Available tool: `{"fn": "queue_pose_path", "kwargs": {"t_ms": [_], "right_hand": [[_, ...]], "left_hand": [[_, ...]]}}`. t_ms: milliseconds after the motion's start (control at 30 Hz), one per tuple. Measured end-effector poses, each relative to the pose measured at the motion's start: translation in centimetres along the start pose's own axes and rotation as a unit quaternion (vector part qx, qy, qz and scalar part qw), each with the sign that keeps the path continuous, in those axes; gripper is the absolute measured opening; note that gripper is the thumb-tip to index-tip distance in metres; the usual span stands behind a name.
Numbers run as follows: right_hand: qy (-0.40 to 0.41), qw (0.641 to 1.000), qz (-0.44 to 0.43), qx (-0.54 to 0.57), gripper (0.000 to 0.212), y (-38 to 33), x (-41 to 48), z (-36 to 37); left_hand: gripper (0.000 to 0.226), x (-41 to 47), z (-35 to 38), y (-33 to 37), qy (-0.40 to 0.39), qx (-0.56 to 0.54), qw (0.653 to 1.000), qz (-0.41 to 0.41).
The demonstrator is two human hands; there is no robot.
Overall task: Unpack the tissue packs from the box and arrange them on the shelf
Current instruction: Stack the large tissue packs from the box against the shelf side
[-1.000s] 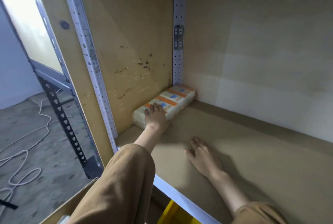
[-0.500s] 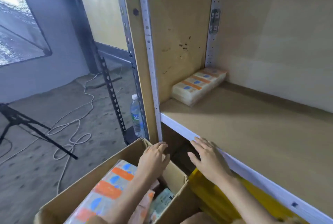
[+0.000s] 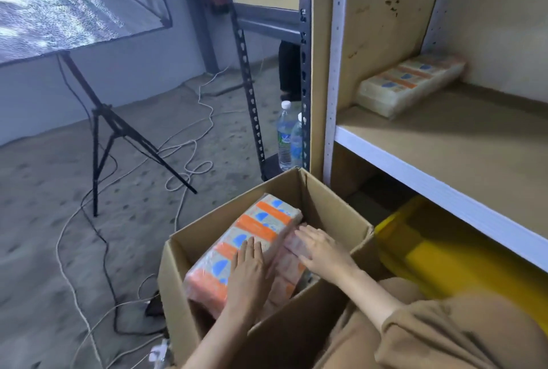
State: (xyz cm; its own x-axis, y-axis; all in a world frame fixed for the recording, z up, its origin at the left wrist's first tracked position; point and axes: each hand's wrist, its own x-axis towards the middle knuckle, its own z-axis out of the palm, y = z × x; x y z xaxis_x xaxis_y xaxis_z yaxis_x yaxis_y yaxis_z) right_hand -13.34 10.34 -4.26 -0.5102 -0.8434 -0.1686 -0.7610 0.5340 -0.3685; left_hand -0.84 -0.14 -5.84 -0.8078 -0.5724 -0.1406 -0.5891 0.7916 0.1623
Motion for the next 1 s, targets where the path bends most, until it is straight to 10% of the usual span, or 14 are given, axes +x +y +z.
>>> {"fn": "queue_pose_path", "kwargs": {"t_ms": [667, 1000], "right_hand": [[-0.001, 0.977, -0.151, -0.151, 0.084, -1.3, 10.0, 5.0], [-0.012, 0.977, -0.148, -0.15, 0.057, -3.0, 9.7, 2.5]], "left_hand": [[0.075, 3.2, 3.8, -2.9, 0.022, 0.072, 0.996, -0.052], [0.061, 3.8, -1.8, -3.1, -0.054, -0.015, 0.998, -0.041]]}}
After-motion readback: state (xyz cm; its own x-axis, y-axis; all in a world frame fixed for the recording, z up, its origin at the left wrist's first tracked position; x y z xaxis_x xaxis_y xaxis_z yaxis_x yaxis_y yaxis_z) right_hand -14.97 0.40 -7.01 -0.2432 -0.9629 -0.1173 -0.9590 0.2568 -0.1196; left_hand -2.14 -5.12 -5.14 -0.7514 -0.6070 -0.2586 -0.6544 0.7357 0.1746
